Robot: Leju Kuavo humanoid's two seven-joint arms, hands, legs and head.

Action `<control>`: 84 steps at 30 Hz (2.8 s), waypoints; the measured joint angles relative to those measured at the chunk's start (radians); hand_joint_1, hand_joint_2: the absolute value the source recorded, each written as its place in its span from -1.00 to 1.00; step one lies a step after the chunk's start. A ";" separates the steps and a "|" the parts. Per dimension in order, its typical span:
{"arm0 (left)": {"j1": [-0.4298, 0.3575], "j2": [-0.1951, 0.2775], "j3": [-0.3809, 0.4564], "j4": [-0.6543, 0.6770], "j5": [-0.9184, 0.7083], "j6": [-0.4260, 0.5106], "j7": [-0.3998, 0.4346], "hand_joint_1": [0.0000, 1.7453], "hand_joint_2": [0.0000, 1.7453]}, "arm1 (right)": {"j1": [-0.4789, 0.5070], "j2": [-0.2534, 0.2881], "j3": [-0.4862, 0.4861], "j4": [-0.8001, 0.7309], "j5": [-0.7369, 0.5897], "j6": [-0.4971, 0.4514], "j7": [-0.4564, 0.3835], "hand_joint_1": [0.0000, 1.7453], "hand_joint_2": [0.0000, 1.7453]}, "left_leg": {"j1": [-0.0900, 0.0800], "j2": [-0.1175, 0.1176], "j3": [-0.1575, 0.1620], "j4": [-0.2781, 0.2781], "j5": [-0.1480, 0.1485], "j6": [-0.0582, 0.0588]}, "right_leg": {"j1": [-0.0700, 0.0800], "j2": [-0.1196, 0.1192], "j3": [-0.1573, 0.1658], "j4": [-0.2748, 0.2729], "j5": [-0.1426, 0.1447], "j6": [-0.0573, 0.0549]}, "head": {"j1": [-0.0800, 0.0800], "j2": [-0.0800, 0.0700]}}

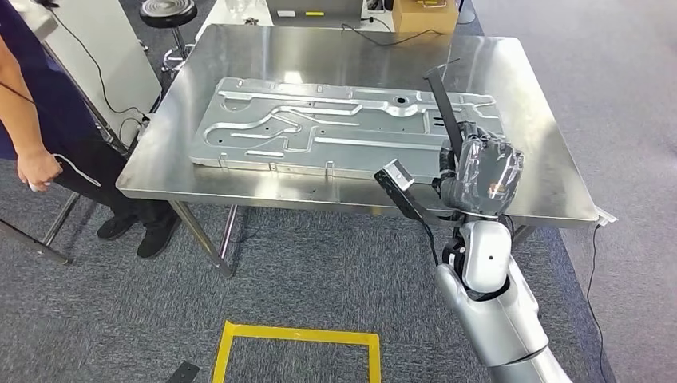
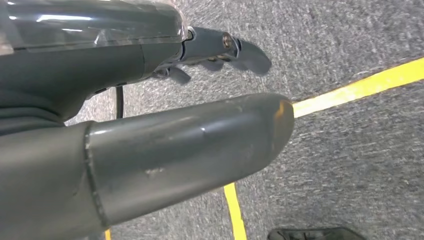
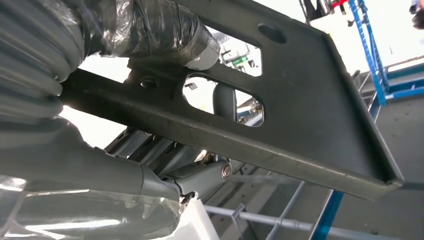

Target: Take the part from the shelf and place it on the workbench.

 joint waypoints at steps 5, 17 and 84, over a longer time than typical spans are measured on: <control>-0.002 0.000 -0.003 0.000 0.001 0.000 0.000 -1.00 -1.00 | -0.017 -0.001 0.003 0.016 0.000 0.020 0.000 1.00 1.00 | 0.003 0.001 0.019 -0.006 -0.014 0.024 | -0.005 -0.001 -0.132 0.238 -0.095 0.020 | 0.001 0.000; -0.002 -0.001 -0.017 0.000 0.011 -0.003 -0.004 -1.00 -1.00 | -0.062 -0.012 0.020 0.068 0.000 0.064 -0.092 1.00 1.00 | -0.005 -0.001 0.071 -0.006 -0.068 -0.010 | 0.007 -0.003 -0.066 -0.018 0.082 -0.032 | 0.000 0.000; -0.014 0.010 -0.047 0.000 0.025 -0.021 0.006 -1.00 -1.00 | -0.240 0.046 0.065 0.357 -0.041 0.201 -0.192 1.00 1.00 | 0.007 0.001 -0.098 0.255 -0.132 -0.036 | 0.001 0.001 -0.043 -0.024 0.067 -0.047 | -0.003 0.000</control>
